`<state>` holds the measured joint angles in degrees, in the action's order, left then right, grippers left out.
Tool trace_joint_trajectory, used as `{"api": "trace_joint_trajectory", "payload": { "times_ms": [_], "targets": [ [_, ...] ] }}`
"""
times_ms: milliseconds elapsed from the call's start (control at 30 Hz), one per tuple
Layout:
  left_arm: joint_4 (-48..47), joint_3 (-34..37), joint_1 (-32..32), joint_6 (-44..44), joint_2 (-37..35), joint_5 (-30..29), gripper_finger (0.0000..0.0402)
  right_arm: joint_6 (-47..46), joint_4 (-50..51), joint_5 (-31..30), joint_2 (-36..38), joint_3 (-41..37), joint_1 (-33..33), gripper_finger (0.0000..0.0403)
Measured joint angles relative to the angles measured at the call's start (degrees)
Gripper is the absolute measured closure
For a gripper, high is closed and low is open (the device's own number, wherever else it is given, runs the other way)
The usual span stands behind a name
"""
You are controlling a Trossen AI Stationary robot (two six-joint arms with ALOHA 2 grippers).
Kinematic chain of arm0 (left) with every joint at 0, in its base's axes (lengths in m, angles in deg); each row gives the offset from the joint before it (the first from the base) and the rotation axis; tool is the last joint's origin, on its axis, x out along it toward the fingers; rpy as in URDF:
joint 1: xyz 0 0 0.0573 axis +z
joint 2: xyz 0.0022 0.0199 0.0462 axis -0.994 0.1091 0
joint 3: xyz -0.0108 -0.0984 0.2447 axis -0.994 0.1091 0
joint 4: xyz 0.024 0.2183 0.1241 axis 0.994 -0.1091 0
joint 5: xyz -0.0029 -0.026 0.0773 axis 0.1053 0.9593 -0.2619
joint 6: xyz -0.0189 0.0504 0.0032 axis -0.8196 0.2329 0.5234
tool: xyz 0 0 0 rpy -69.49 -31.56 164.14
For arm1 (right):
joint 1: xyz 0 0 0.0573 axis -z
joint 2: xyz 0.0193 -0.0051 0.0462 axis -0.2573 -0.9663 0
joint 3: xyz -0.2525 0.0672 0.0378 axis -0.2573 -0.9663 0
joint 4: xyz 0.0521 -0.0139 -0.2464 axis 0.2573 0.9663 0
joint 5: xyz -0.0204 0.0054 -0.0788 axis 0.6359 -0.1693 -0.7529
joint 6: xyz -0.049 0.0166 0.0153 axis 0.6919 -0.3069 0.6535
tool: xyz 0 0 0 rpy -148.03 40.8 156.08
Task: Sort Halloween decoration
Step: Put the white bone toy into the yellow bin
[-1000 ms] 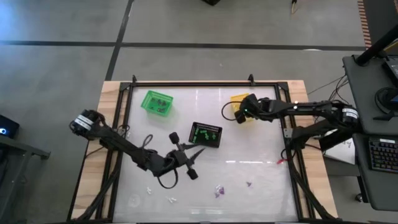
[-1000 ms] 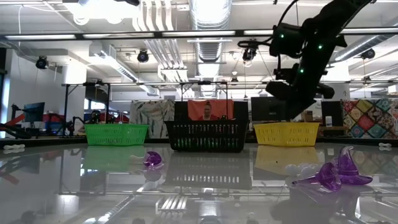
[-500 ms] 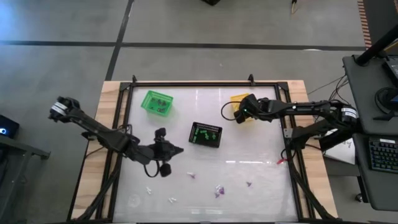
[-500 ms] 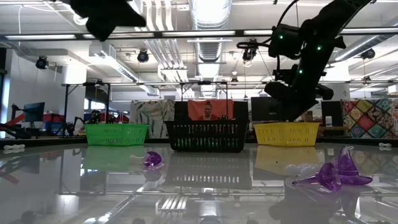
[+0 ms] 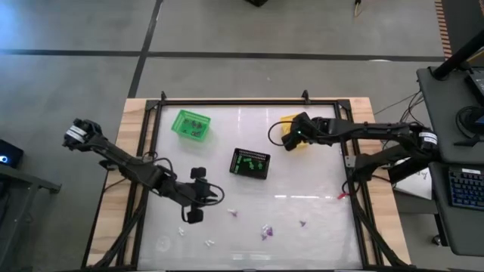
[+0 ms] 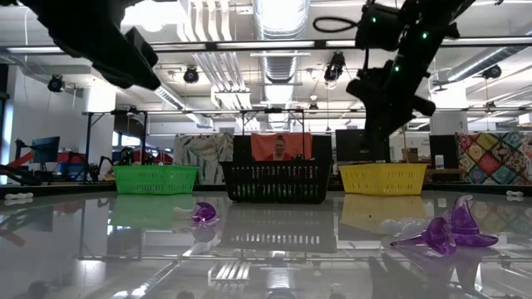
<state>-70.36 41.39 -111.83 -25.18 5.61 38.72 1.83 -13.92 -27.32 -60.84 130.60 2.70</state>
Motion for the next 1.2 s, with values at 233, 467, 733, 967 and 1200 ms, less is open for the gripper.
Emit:
{"api": "trace_joint_trajectory", "payload": {
  "times_ms": [233, 467, 733, 967, 1200],
  "targets": [
    [0.35, 0.0, -0.86, -0.61, 5.15, 0.0, 0.0286, -1.56, 9.24, 0.03, 0.41, 7.23, -6.61, 0.025],
    [5.03, 0.0, -0.88, -0.5, 11.15, -0.02, 0.0254, -3.02, 16.54, 0.09, 0.41, 14.05, -15.35, 0.0248],
    [11.54, -0.02, -0.88, 0.07, 17.53, 0.0, 0.0253, -4.87, 16.48, -0.49, 0.41, 15.82, -23.06, 0.0248],
    [18.84, -0.07, -0.85, 2.25, 22.25, 0.0, 0.0253, -6.5, 15.46, -0.62, 0.35, 14.27, -25.27, 0.0248],
    [22.21, -0.11, -0.85, 1.84, 25.8, -0.08, 0.0253, -6.84, 15.46, -2.12, 0.3, 14.17, -25.38, 0.0248]
  ]
}}
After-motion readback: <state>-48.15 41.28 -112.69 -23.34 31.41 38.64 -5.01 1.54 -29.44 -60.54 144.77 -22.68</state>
